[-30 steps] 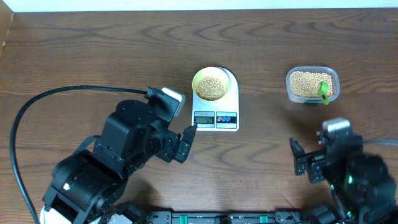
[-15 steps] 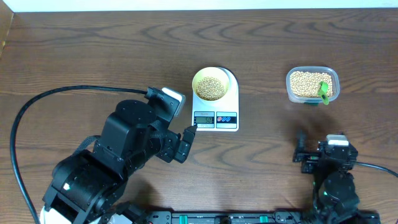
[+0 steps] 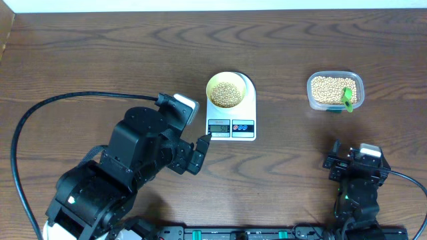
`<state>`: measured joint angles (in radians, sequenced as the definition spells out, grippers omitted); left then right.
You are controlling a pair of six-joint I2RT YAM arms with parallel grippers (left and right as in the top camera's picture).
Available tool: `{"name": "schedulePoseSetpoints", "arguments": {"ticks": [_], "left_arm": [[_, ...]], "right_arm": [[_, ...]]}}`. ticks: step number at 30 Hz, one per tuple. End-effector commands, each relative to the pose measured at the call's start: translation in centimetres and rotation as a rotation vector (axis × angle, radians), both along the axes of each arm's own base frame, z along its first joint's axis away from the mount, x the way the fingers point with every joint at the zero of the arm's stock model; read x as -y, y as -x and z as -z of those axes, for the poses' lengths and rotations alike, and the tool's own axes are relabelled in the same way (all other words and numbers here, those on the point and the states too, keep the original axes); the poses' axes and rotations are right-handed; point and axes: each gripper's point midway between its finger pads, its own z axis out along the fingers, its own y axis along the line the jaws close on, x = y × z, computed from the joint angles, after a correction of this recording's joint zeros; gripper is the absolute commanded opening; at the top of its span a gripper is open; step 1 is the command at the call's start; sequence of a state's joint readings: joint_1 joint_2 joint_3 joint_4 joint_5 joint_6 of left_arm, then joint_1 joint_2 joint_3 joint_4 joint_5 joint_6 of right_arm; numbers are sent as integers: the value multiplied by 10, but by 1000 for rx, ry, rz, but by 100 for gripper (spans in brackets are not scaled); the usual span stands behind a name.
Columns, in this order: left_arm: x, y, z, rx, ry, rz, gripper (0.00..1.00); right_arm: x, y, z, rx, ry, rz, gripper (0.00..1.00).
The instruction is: Scoop item into bowl and weigh 50g on scale
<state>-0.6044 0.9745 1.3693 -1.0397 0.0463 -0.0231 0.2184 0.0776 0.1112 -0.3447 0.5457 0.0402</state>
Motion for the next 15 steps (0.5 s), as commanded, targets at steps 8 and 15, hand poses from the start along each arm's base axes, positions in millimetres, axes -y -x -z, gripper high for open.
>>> {"name": "schedulePoseSetpoints", "arguments": {"ticks": [8,15], "left_arm": [[-1,-1,-5,12,7,-5,98],[-1,-1,-5,12,7,-6,98]], "right_arm": [[-51,-9,22,-108,14,-328,99],[-86,-5,43,-207,20,-551,99]]}}
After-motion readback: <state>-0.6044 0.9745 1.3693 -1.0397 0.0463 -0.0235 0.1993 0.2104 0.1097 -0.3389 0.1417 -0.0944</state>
